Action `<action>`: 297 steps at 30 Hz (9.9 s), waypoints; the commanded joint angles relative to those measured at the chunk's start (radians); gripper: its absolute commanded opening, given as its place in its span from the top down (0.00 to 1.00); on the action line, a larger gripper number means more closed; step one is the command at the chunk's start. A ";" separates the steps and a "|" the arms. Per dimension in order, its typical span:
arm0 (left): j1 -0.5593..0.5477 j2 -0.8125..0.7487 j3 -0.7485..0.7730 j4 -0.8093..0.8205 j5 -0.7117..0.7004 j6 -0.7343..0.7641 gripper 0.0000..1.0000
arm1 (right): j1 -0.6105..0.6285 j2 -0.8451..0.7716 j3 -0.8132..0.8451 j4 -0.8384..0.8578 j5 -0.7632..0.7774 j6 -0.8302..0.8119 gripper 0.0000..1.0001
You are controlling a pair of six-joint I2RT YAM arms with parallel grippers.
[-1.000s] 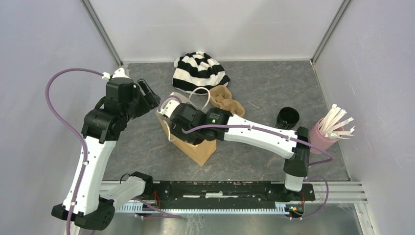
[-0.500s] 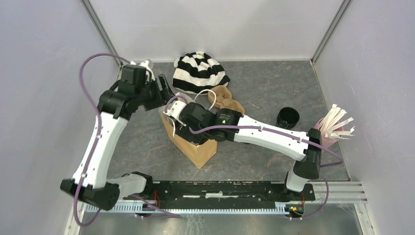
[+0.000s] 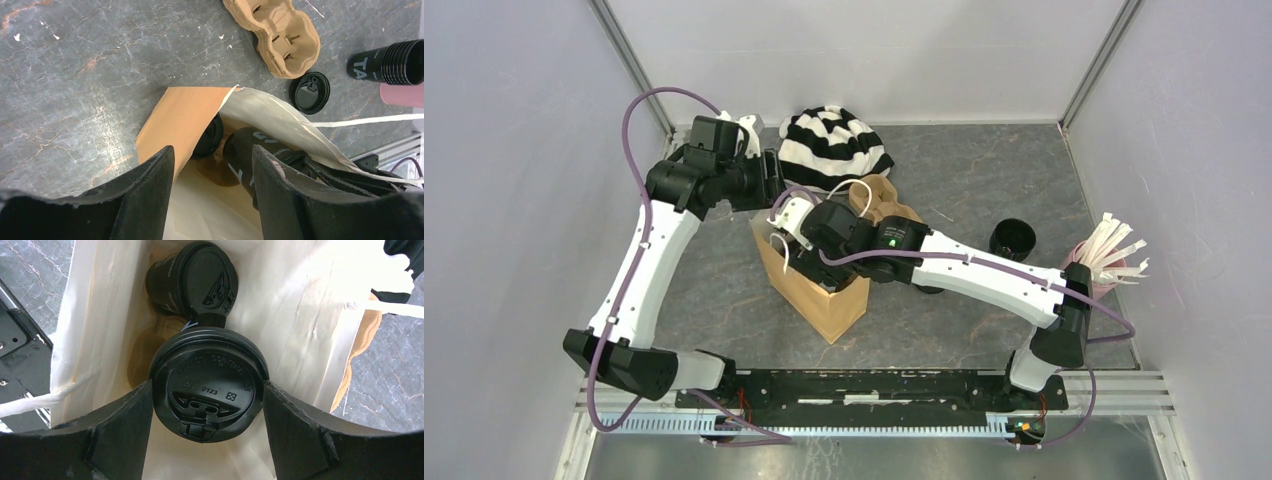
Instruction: Pack the takeout coffee
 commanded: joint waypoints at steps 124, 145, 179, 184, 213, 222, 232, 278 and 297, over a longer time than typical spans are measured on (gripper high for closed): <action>-0.019 -0.617 -0.669 0.457 -0.116 -0.118 0.94 | 0.084 -0.040 -0.194 0.062 0.050 -0.274 0.46; -0.020 -0.923 -0.969 0.695 -0.003 -0.065 0.98 | 0.036 -0.239 -0.549 0.343 0.040 -0.561 0.49; -0.025 -0.707 -0.788 0.548 0.040 -0.033 0.98 | 0.016 -0.071 -0.355 0.301 0.218 -0.615 0.50; -0.025 -0.696 -0.774 0.513 0.006 -0.031 0.98 | 0.018 -0.077 -0.316 0.271 0.162 -0.579 0.51; -0.025 -0.648 -0.752 0.476 0.057 -0.066 0.98 | -0.072 -0.090 -0.505 0.522 0.115 -0.633 0.51; -0.025 -0.671 -0.763 0.461 0.057 -0.093 0.98 | -0.092 -0.157 -0.583 0.590 0.119 -0.635 0.51; -0.025 -0.697 -0.769 0.476 0.139 -0.104 0.98 | -0.123 -0.174 -0.635 0.660 0.090 -0.626 0.51; -0.025 -0.577 -0.694 0.384 0.029 -0.131 0.98 | -0.044 -0.106 -0.408 0.386 0.271 -0.713 0.52; -0.026 -0.586 -0.703 0.388 0.048 -0.148 0.98 | -0.086 -0.134 -0.485 0.562 0.128 -0.778 0.53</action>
